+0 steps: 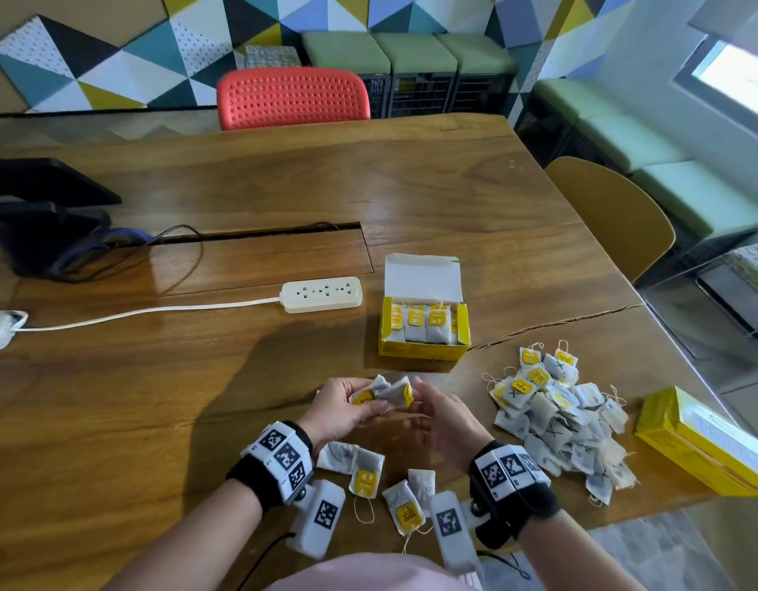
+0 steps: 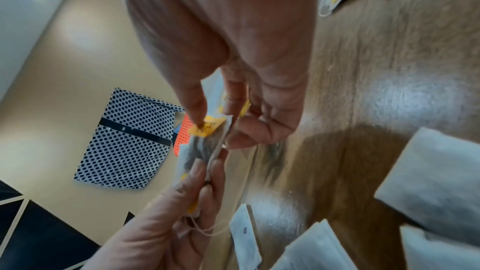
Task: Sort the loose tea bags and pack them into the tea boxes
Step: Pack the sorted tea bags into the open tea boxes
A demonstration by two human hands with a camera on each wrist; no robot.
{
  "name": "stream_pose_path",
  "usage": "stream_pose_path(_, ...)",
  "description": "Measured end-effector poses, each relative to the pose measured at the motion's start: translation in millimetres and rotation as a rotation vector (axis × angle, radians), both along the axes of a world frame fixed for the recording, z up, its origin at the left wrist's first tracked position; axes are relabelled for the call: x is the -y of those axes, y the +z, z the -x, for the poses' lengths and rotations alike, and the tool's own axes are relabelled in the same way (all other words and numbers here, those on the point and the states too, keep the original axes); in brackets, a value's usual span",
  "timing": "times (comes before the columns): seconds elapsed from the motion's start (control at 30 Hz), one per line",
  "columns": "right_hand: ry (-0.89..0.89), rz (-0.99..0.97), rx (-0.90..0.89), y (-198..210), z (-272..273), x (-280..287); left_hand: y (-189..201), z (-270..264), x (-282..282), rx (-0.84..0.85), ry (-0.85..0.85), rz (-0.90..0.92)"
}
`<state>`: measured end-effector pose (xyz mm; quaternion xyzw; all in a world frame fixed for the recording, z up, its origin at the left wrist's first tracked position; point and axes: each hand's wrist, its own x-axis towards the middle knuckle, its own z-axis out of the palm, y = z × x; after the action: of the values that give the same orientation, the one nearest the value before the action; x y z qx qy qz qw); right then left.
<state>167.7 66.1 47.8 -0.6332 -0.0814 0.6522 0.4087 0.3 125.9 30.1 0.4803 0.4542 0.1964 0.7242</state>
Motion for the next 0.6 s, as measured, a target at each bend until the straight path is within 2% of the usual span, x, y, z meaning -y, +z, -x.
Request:
stream_pose_path(0.13,0.069,-0.155,0.095,-5.5,-4.2,1.9,-0.3,2.1,-3.6,-0.044,0.007,0.029)
stream_pose_path(0.3,-0.055,-0.335,0.098,-0.9,-15.4,-0.9,5.9,5.4,-8.1,0.016,-0.058,0.106)
stream_pose_path(0.37,-0.044,-0.410,0.117,2.6,-21.0,-3.1,6.7,6.8,-9.9,0.002,-0.093,0.138)
stream_pose_path(0.6,0.441,-0.540,0.499,18.7,-13.9,-12.2,11.8,7.6,-12.4,-0.074,-0.156,0.043)
